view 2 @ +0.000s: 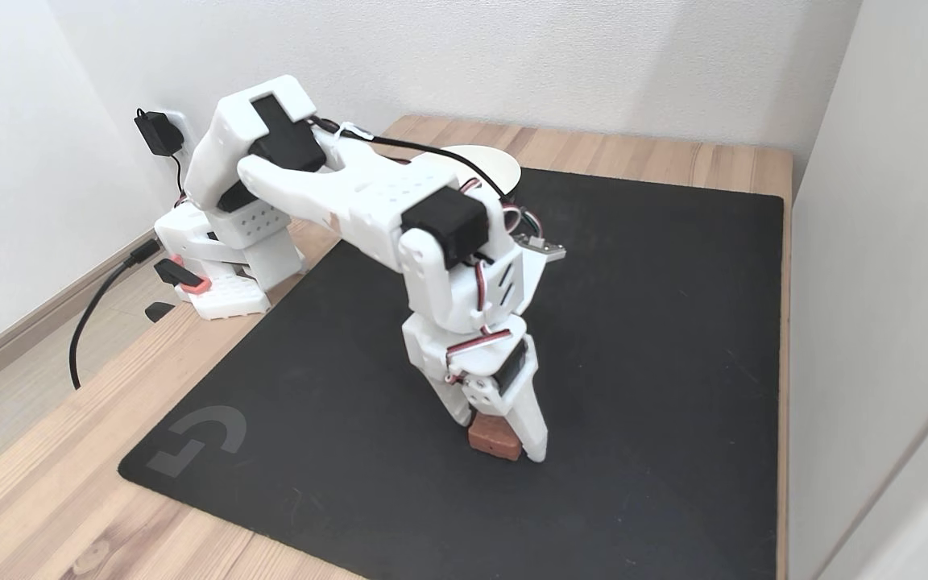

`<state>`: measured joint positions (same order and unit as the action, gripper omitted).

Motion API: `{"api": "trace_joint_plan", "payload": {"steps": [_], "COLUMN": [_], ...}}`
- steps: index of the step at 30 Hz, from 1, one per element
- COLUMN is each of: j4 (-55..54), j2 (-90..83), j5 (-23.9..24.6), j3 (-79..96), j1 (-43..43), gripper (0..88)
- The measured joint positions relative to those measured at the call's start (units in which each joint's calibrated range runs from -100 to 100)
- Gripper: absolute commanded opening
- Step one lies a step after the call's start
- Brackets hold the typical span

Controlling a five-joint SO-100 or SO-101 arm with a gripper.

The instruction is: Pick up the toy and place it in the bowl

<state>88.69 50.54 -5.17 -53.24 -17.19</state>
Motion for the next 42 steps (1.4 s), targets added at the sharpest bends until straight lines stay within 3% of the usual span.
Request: {"api": "trace_joint_plan", "payload": {"steps": [3, 9, 29, 42], "j4": [0.0, -0.7, -5.7, -9.7], "j2": [0.0, 0.0, -5.2, -25.1], "j5": [0.0, 0.0, 0.3, 14.5], "j3": [0.0, -0.4, -0.3, 7.4], "j1": [0.0, 0.0, 2.7, 11.1], "gripper": [26.2, 4.4, 3.3, 3.4]}}
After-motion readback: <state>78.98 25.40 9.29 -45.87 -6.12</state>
